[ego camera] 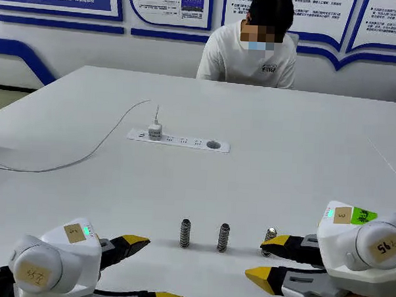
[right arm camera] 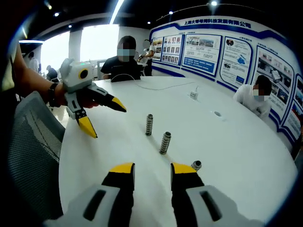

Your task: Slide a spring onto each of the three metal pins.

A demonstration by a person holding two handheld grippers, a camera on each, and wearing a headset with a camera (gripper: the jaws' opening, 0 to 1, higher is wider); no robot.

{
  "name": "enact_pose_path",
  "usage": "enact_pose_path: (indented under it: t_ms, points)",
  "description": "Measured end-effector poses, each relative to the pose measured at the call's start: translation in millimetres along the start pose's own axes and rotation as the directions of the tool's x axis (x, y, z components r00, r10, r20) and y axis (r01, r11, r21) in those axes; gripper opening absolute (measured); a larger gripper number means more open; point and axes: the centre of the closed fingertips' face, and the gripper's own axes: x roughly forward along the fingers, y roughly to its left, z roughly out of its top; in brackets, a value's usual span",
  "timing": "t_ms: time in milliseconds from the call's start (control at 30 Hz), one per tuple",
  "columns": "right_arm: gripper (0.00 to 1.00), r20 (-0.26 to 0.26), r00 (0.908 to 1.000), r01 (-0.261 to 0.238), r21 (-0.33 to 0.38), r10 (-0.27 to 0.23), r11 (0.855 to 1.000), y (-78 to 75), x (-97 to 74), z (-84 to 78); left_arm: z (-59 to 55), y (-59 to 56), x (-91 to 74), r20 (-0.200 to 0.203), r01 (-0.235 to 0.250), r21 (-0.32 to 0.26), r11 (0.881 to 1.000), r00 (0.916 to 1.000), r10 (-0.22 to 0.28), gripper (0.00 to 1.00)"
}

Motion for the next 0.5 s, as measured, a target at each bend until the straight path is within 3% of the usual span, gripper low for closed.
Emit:
enact_pose_path:
  t_ms: [500]
  points:
    - [0.39, 0.005, 0.9992, 0.039, 0.026, -0.039, 0.999, -18.0, -19.3, -22.3, -0.9, -0.8, 0.1, -0.008, 0.007, -0.002, 1.0, 0.9999, -0.007, 0.7]
